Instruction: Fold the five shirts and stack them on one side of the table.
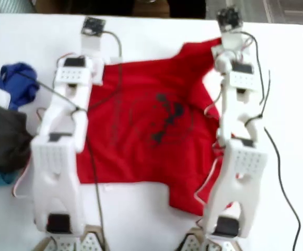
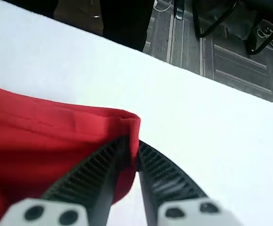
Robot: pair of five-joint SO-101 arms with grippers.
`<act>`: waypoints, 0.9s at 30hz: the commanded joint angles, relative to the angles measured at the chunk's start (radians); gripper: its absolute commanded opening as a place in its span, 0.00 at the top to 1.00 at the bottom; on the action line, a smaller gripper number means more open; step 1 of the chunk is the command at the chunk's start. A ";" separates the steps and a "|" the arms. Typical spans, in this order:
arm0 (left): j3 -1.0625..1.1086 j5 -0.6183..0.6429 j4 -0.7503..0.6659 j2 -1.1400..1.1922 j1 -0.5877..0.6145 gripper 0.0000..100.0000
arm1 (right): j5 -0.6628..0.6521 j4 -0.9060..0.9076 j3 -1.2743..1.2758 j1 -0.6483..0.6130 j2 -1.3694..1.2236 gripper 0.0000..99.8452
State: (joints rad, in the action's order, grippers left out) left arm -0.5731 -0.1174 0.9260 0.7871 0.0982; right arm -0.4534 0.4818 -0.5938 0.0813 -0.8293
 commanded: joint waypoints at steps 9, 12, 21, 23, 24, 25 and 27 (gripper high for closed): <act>-0.108 -0.006 0.002 0.094 0.014 0.98 | -0.008 0.125 -0.537 0.008 -0.363 0.98; -0.108 -0.006 -0.003 0.092 0.012 0.98 | -0.008 0.179 -0.644 0.005 -0.412 0.98; -0.196 -0.009 0.054 0.097 -0.003 0.98 | -0.006 0.334 -0.796 -0.018 -0.449 0.98; -0.231 -0.008 0.081 0.100 -0.008 0.98 | -0.006 0.361 -0.802 -0.018 -0.441 0.98; -0.246 -0.011 0.095 0.100 -0.011 0.98 | -0.006 0.386 -0.812 -0.019 -0.440 0.98; -0.260 -0.011 0.109 0.100 -0.012 0.98 | -0.006 0.410 -0.832 -0.019 -0.440 0.98; -0.282 -0.011 0.133 0.101 -0.014 0.98 | -0.006 0.453 -0.882 -0.019 -0.443 0.98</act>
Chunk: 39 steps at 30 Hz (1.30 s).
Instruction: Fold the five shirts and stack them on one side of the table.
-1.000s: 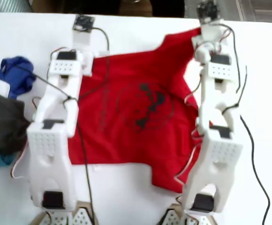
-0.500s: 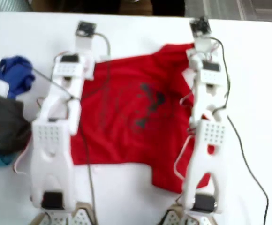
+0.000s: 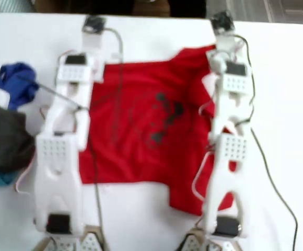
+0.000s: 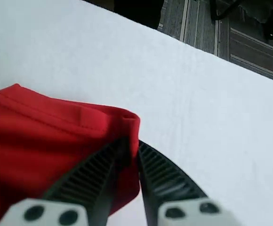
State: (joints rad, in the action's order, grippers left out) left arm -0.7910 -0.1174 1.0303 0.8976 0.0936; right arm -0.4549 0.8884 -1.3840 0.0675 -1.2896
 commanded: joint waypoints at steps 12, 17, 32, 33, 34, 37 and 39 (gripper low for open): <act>-0.311 -0.012 0.367 -0.020 -0.008 0.98 | -0.005 0.295 -0.284 0.018 0.093 0.98; -0.519 -0.014 0.592 -0.018 -0.009 0.98 | -0.005 0.519 -0.282 0.031 0.225 0.98; -0.412 -0.012 0.761 -0.250 0.006 0.98 | -0.077 0.881 -0.281 0.062 0.509 0.98; -0.340 -0.012 0.761 -0.290 0.002 0.98 | -0.077 0.881 -0.276 0.073 0.527 0.98; -0.263 -0.014 0.760 -0.328 -0.002 0.98 | -0.078 0.883 -0.273 0.081 0.542 0.98; -0.071 -0.014 0.717 -0.428 -0.003 0.98 | -0.077 0.885 -0.261 0.105 0.584 0.98; 0.041 -0.014 0.644 -0.480 0.005 0.98 | -0.077 0.886 -0.230 0.104 0.627 0.98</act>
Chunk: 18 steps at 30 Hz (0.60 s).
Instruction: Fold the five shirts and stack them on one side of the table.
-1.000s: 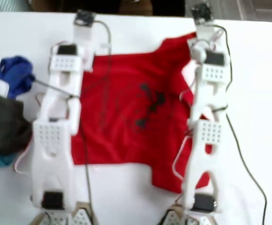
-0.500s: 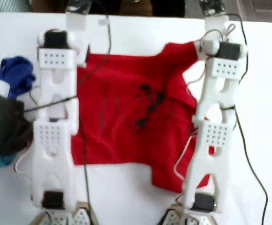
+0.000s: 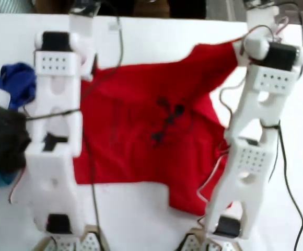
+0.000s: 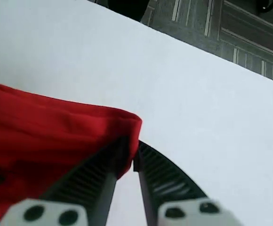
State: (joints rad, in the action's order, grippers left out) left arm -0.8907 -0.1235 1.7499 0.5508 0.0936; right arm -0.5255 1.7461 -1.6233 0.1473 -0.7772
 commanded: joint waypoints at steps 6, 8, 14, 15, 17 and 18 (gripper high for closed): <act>0.427 -0.008 -0.420 -0.178 0.018 0.98 | -0.005 0.027 0.221 -0.051 0.289 0.98; 0.510 -0.008 -0.535 -0.178 0.012 0.98 | -0.003 0.027 0.281 -0.073 0.331 0.98; 0.682 -0.002 -0.775 -0.178 0.005 0.98 | 0.020 0.025 0.514 -0.079 0.421 0.98; 0.700 -0.002 -0.801 -0.178 0.006 0.98 | 0.018 0.024 0.569 -0.079 0.435 0.98; 0.730 -0.002 -0.844 -0.178 0.008 0.98 | 0.017 0.008 0.669 -0.081 0.466 0.98; 0.743 -0.002 -0.862 -0.178 0.009 0.98 | 0.017 -0.012 0.710 -0.082 0.481 0.98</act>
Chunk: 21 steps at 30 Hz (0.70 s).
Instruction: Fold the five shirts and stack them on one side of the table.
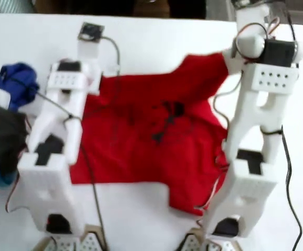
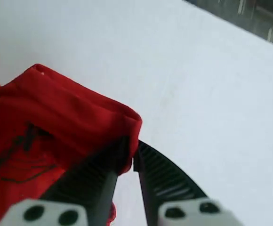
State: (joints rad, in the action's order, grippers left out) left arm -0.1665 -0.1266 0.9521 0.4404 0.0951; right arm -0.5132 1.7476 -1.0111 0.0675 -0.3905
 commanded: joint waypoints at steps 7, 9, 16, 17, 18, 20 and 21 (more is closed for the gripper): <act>0.065 0.005 -0.089 -0.068 0.006 0.98 | 0.005 -0.306 0.605 -0.004 0.335 0.98; 0.065 0.005 -0.087 -0.069 0.006 0.98 | 0.005 -0.481 0.867 -0.004 0.467 0.98; 0.064 -0.002 -0.091 -0.061 0.008 0.98 | -0.025 -0.926 1.444 0.005 0.657 0.98; 0.064 0.000 -0.098 -0.049 0.008 0.98 | -0.025 -0.943 1.461 0.013 0.639 0.98; 0.058 0.003 -0.100 -0.031 0.008 0.98 | -0.025 -0.957 1.467 0.016 0.616 0.98; 0.054 0.003 -0.103 0.012 0.008 0.98 | -0.025 -0.980 1.467 0.022 0.558 0.98; 0.054 0.003 -0.100 0.031 0.008 0.98 | -0.025 -0.995 1.465 0.027 0.526 0.98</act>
State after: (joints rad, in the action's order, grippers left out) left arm -0.1005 -0.1266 0.8646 0.4588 0.0951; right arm -0.5301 0.8101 0.4480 0.0752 0.1803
